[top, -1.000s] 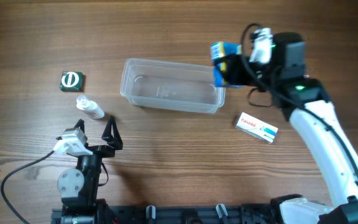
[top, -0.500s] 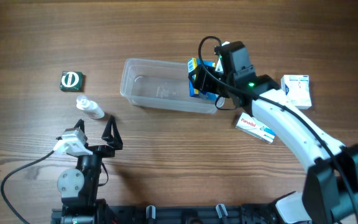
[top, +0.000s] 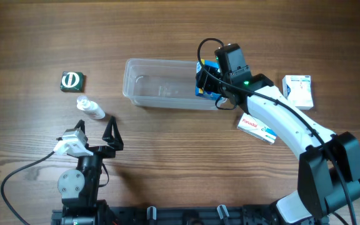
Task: Pack container
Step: 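Lift the VapoDrops box and carry it left over the container, then lower the VapoDrops box into the container's right end and release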
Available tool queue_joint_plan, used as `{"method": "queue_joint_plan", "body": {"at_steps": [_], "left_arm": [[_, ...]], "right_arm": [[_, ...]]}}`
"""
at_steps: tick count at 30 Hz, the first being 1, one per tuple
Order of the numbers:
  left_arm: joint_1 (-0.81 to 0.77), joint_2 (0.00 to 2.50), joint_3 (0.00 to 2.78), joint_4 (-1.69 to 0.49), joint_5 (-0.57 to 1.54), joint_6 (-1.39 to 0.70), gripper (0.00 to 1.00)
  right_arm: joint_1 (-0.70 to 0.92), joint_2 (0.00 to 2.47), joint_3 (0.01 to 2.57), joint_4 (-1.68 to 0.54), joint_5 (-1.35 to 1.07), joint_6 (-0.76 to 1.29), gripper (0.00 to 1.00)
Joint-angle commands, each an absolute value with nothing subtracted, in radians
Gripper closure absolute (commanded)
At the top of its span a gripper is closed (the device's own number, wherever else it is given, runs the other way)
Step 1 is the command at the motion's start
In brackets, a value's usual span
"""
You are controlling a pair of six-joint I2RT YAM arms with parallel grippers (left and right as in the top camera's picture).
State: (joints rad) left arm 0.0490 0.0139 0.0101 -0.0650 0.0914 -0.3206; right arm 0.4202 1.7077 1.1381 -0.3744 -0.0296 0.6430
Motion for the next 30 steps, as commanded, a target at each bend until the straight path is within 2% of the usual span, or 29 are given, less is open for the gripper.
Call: {"method": "queue_joint_plan", "body": {"at_steps": [1, 7, 17, 30], "left_arm": [[0.057, 0.007, 0.006, -0.072, 0.081, -0.323, 0.00], [0.057, 0.007, 0.006, -0.072, 0.081, -0.323, 0.00], [0.057, 0.007, 0.006, -0.072, 0.082, -0.323, 0.00], [0.057, 0.007, 0.006, -0.072, 0.081, -0.323, 0.00]], "right_arm": [[0.424, 1.724, 1.153, -0.372, 0.009, 0.654, 0.34], [0.424, 1.724, 1.153, -0.371, 0.007, 0.653, 0.23], [0.424, 1.724, 1.153, -0.363, -0.001, 0.601, 0.13], [0.424, 1.722, 1.163, -0.340, -0.024, 0.551, 0.15]]}}
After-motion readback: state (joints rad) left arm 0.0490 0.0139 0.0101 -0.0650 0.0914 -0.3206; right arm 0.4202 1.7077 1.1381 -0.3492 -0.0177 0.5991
